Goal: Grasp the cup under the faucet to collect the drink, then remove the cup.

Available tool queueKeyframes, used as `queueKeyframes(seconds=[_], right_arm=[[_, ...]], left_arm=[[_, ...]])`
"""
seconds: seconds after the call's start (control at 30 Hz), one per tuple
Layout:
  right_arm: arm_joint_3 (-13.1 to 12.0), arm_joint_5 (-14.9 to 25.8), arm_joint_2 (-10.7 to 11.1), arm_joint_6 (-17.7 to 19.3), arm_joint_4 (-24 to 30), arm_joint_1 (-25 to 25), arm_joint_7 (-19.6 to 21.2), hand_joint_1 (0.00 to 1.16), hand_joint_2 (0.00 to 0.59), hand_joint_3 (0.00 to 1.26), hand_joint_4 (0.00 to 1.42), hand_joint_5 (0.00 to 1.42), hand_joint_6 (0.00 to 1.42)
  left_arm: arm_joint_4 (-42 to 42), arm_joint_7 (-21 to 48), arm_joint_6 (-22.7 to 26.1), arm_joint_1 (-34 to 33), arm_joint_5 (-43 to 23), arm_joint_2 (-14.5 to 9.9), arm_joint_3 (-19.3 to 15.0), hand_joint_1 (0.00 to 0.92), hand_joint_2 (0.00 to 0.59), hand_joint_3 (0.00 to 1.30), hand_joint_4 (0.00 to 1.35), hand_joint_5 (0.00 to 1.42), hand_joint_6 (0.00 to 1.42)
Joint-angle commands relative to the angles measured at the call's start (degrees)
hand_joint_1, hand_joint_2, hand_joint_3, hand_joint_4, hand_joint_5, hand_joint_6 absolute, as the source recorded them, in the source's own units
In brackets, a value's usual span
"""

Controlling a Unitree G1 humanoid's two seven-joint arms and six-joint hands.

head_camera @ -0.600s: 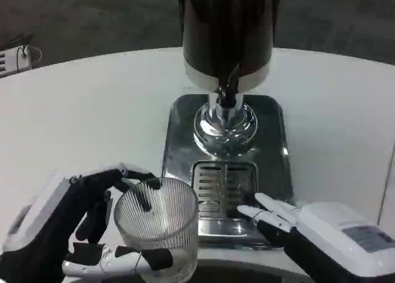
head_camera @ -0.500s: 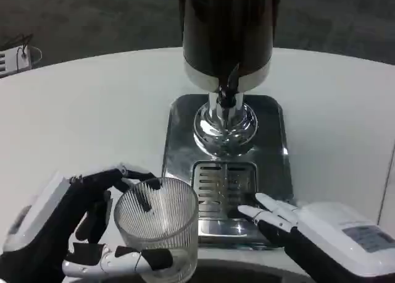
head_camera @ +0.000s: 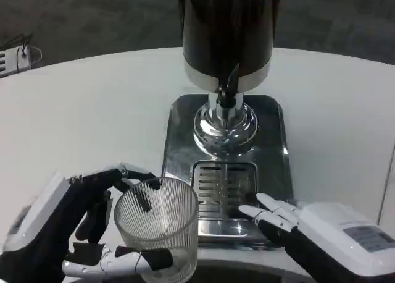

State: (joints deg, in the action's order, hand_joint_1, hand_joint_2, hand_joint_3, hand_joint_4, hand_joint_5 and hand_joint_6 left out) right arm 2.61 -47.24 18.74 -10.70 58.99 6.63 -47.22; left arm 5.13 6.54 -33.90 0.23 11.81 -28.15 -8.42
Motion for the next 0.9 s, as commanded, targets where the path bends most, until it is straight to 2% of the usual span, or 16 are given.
queueKeyframes(seconds=[0.03,0.63,0.9], right_arm=[[-0.1,0.2,0.3,-0.3,1.0,-0.3,-0.6,0.51,0.447,0.12,0.0,0.05,0.02],[0.3,-0.6,-0.4,-1.1,1.0,0.2,-0.1,0.5,0.456,0.12,0.0,0.05,0.02],[-1.5,-0.1,-1.9,0.7,1.0,1.9,0.3,0.49,0.456,0.12,0.0,0.05,0.02]], left_arm=[[0.1,-0.1,-0.9,-0.2,-0.9,0.5,-0.4,0.506,0.0,0.98,1.09,1.33,1.42],[-7.1,-2.5,-1.7,-7.5,3.4,3.4,1.5,0.506,0.0,0.98,1.1,1.33,1.42],[-11.8,-5.3,-1.2,-13.3,7.3,4.1,2.9,0.505,0.0,0.99,1.1,1.33,1.42]])
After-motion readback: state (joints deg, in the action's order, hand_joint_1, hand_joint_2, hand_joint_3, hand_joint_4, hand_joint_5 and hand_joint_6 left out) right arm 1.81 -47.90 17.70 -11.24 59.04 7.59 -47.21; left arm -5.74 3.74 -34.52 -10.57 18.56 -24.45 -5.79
